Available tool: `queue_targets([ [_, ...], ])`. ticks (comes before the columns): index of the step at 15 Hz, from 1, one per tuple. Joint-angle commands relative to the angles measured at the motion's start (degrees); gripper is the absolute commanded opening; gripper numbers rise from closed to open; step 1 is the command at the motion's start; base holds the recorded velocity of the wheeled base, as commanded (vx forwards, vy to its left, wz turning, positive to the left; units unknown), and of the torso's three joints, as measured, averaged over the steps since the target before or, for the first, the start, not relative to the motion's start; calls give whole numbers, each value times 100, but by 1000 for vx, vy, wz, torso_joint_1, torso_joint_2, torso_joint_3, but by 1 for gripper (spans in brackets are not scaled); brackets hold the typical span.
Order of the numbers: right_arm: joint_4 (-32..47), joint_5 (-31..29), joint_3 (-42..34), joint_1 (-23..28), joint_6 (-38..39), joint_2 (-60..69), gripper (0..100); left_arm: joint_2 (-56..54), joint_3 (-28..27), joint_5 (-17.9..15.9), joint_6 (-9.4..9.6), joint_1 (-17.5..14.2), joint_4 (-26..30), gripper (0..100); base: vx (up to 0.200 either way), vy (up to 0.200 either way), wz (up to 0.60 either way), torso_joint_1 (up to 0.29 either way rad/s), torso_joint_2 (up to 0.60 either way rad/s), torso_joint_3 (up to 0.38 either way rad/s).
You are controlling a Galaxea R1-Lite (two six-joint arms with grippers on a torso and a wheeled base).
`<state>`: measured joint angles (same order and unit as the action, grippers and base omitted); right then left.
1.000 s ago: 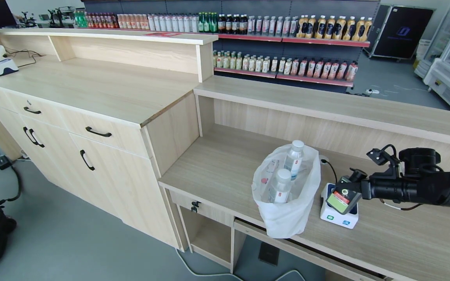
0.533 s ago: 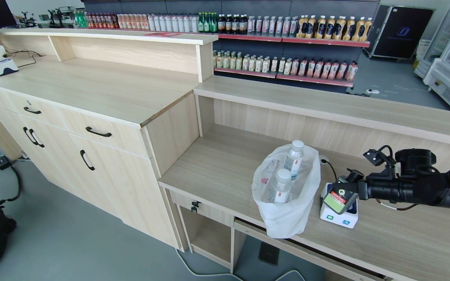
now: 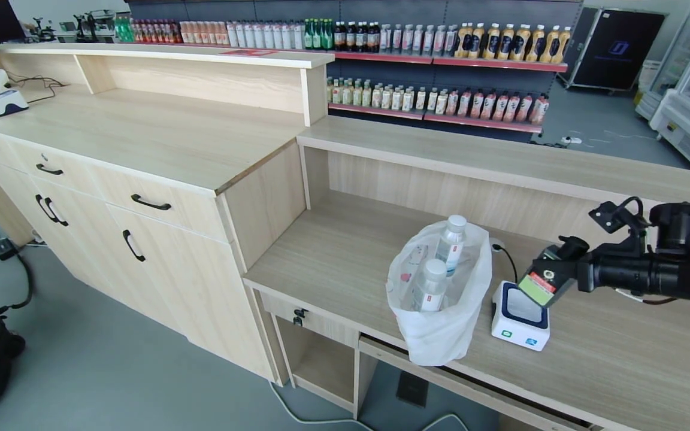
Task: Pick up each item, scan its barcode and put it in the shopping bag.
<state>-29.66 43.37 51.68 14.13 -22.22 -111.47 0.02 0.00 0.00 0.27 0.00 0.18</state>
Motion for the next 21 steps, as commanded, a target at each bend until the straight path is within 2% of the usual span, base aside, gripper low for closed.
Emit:
queue_targets([
  [1,-31,-294,-958,609,-1408,1488,0,-2,0,0,0,0,-1,100,0,0,0,0,0,0],
  [2,-31,-294,-1344,784,-2190,1831,0,-2,0,0,0,0,-1,100,0,0,0,0,0,0],
  [3,-31,-286,-1441,767,-2418,1971,0,-2,0,0,0,0,-1,100,0,0,0,0,0,0],
  [6,-664,-277,-1450,213,-2401,1813,0,-2,0,0,0,0,-1,100,0,0,600,-1,1,2],
  [10,-1235,-277,-1256,-604,-1794,1075,0,-2,0,0,0,0,-1,100,0,0,150,1,1,1],
  [12,-1358,-268,-1116,-850,-1381,609,0,-2,0,0,0,0,-1,100,0,0,0,0,0,0],
  [15,-1631,-268,-949,-991,-827,-85,0,-2,0,0,0,0,-1,100,0,0,0,0,0,0],
  [21,-1745,-268,-272,-982,-766,-1114,0,-2,0,0,0,0,-1,100,0,0,0,0,0,0],
])
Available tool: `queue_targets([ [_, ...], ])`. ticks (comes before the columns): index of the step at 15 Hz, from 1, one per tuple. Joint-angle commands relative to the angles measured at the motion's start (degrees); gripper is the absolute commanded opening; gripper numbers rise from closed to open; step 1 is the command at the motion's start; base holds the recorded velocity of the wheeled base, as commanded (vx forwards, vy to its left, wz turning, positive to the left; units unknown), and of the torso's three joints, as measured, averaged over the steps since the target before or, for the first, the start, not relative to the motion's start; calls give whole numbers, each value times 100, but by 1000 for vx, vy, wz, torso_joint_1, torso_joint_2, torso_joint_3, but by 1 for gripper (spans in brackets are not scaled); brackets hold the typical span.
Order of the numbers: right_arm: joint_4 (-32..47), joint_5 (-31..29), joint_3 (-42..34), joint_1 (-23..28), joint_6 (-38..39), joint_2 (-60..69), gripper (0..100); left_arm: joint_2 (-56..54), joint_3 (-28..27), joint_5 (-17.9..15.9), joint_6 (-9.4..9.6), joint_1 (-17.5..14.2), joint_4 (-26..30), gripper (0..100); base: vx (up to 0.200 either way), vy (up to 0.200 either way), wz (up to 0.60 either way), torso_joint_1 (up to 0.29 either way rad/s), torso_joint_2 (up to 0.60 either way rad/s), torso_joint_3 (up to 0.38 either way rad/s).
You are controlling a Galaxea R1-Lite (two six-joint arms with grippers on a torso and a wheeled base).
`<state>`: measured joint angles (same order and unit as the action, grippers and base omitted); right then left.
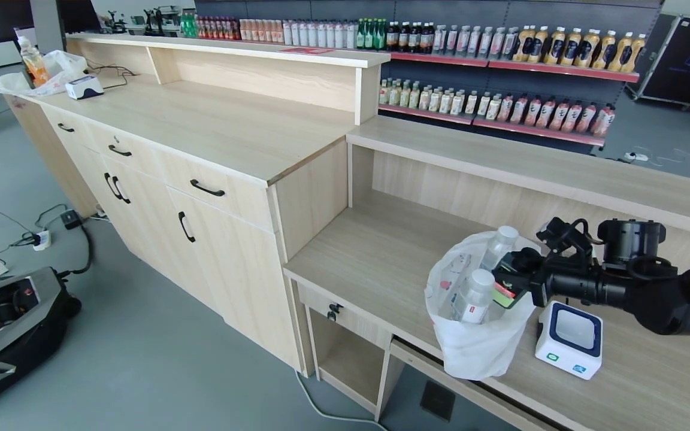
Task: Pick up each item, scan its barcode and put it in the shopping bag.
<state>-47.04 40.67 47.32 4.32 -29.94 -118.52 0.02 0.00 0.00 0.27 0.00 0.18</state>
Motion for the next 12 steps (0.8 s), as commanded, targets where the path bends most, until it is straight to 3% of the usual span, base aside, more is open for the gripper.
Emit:
queue_targets([
  [1,-24,3,365,-1,-3,-611,0,-2,0,0,0,0,-1,100,0,0,0,0,0,0],
  [7,-24,3,893,-71,6,-1165,0,-2,0,0,0,0,-1,100,0,0,0,0,0,0],
  [12,-24,-6,770,-115,-73,-1270,0,-2,0,0,0,0,-1,100,0,0,0,0,0,0],
])
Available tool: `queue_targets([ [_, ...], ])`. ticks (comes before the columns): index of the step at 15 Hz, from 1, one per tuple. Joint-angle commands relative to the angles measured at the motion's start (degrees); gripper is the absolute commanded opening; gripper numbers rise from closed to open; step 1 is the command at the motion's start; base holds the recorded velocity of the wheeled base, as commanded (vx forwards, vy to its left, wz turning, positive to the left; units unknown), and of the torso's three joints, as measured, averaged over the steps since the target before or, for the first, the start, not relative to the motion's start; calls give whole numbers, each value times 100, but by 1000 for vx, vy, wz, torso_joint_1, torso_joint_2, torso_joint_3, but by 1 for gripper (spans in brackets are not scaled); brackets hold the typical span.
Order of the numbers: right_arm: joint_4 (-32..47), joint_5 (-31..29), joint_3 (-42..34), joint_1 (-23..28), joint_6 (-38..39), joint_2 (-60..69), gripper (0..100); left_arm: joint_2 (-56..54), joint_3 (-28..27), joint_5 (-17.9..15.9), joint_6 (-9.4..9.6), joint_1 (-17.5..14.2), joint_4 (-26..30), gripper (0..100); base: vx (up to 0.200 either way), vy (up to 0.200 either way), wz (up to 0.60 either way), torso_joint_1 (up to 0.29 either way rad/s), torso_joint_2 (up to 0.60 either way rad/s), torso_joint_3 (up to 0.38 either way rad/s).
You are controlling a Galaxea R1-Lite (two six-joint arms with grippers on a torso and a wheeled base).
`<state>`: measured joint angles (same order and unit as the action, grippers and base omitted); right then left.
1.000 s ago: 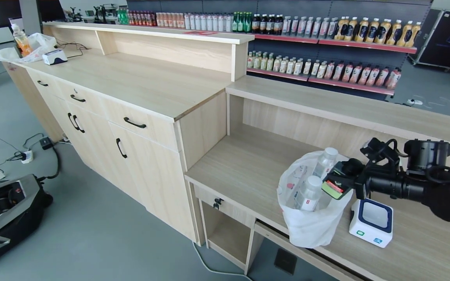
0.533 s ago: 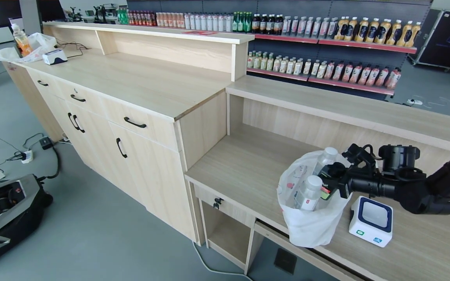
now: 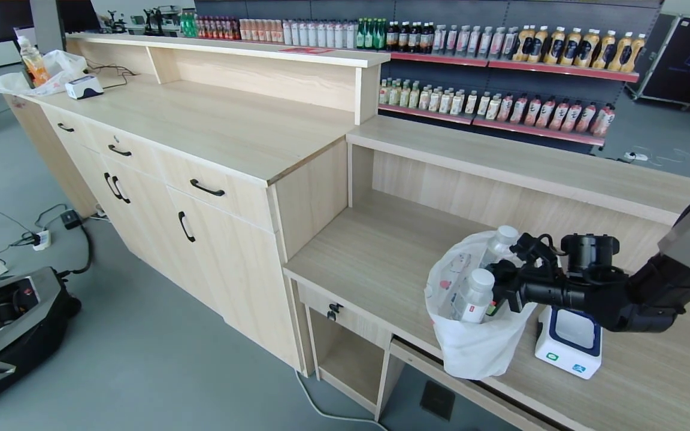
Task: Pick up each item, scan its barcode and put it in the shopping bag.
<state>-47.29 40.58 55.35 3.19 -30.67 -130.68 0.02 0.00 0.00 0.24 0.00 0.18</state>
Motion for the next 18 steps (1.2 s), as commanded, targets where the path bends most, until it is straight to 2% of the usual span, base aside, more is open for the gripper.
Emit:
queue_targets([
  [1,0,-6,-68,23,-44,-80,0,-2,0,0,2,0,-1,100,0,0,0,0,0,0],
  [8,27,-15,-235,261,-536,-282,0,-2,0,0,2,0,-1,100,0,0,0,0,0,0],
  [17,35,-15,-287,313,-536,-300,0,-2,0,0,2,0,-1,100,0,0,0,0,0,0],
  [18,35,-15,-287,313,-536,-300,100,-2,0,0,2,0,-1,100,0,0,0,0,0,0],
])
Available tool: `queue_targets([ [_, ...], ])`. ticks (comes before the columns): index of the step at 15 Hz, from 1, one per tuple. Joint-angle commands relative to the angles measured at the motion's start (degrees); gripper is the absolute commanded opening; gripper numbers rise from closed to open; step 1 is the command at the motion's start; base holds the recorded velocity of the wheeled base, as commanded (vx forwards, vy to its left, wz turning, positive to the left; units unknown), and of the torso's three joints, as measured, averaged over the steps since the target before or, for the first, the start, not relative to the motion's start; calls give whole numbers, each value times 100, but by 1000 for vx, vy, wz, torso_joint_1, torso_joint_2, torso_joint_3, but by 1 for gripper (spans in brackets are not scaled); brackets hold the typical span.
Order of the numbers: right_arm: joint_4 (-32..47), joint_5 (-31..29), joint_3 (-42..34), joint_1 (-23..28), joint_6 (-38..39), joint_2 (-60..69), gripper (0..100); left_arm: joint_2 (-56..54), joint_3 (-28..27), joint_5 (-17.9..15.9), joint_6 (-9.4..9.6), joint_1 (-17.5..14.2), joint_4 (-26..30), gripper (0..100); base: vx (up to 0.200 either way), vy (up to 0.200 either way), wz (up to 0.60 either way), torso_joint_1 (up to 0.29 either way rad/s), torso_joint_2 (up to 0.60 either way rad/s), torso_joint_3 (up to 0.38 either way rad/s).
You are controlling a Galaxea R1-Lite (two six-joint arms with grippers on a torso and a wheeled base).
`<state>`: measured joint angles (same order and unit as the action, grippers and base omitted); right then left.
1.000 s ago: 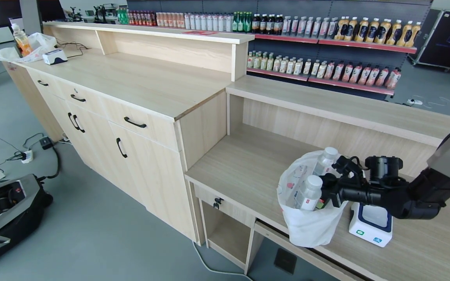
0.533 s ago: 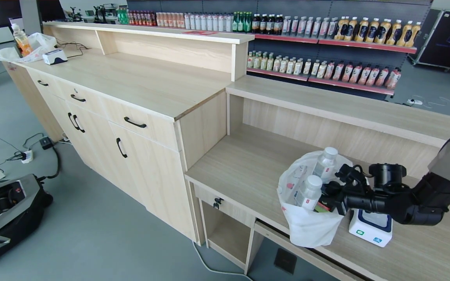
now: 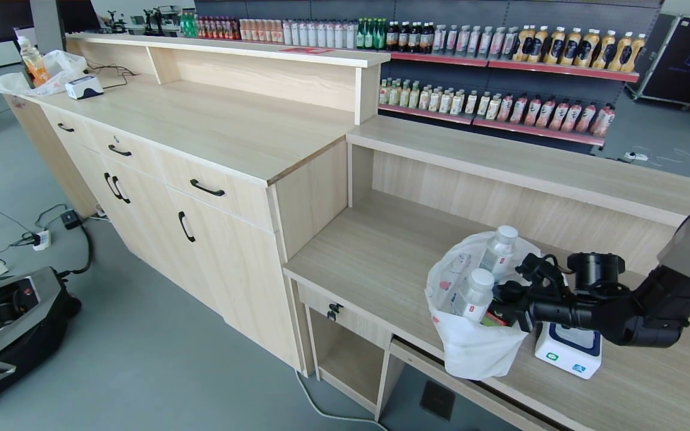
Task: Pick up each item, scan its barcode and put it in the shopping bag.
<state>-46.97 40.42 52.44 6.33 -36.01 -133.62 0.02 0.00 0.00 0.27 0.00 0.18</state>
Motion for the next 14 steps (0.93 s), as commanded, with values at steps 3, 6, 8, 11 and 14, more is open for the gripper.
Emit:
queue_targets([
  [3,4,1,20,9,24,38,100,-2,0,0,0,0,-1,100,0,0,0,0,0,0],
  [6,92,9,-6,9,68,346,100,-2,0,0,0,0,-1,100,0,0,0,0,0,0],
  [8,426,9,-6,9,182,838,100,-2,0,0,0,0,-1,100,0,0,0,0,0,0],
  [11,724,1,-252,9,402,1778,100,-2,0,0,0,0,-1,100,0,0,0,0,0,0],
  [14,839,-43,-1070,158,745,3510,100,-2,0,0,0,0,-1,100,0,0,0,0,0,0],
])
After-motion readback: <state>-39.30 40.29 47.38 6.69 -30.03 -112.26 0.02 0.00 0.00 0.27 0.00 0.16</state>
